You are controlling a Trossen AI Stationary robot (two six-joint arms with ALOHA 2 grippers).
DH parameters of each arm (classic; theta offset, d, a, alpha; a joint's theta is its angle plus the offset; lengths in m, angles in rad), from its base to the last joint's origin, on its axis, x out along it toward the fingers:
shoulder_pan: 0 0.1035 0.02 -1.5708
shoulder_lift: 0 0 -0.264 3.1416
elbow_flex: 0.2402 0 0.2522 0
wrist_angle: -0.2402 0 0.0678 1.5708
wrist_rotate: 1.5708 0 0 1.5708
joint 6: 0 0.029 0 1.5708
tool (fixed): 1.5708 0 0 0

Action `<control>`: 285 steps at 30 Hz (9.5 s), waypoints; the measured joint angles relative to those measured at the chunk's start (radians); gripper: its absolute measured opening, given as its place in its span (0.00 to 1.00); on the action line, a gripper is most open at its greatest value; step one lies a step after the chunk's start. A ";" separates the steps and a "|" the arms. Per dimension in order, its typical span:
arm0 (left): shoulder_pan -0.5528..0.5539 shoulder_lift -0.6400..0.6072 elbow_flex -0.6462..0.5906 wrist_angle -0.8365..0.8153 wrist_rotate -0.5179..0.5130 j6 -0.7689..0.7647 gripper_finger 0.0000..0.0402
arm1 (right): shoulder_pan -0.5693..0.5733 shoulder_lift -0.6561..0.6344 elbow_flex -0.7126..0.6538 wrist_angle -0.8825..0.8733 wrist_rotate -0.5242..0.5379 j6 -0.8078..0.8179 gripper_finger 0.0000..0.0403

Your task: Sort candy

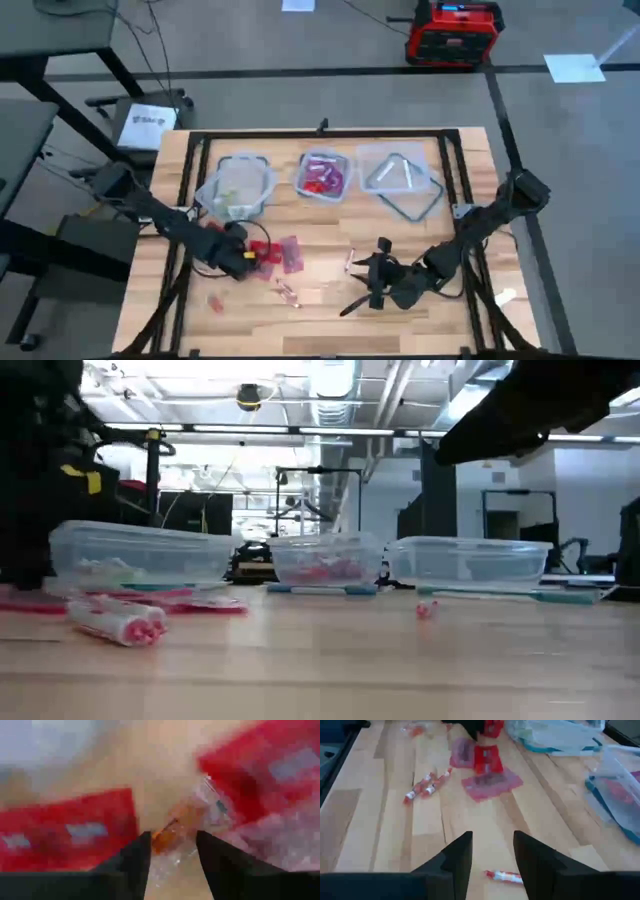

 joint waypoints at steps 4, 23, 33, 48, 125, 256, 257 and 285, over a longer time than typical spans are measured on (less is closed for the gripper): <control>0.001 0.000 0.065 -0.011 0.007 0.108 0.36 | 0.000 0.000 0.000 0.000 0.000 0.000 0.33; 0.004 -0.002 -0.072 0.151 0.022 0.384 0.36 | 0.000 0.000 0.000 0.000 0.000 0.000 0.33; 0.004 0.001 -0.055 0.103 0.031 0.325 0.04 | 0.000 0.000 0.000 0.000 0.000 0.000 0.33; 0.116 -0.001 0.443 -0.589 -0.520 0.456 0.01 | -0.002 0.000 0.000 0.000 0.000 0.000 0.33; 0.261 0.041 0.530 -0.497 -0.602 0.825 0.02 | -0.002 0.000 -0.001 -0.001 0.000 0.007 0.33; 0.041 0.403 0.419 -0.189 0.133 0.973 0.32 | -0.007 0.000 0.000 0.000 -0.027 0.007 0.33; 0.041 0.413 0.419 -0.176 0.129 0.976 0.32 | -0.007 0.000 0.000 0.000 -0.027 0.007 0.33; 0.064 0.387 0.351 0.064 -0.083 0.890 0.01 | -0.007 0.000 0.000 0.000 -0.027 0.007 0.33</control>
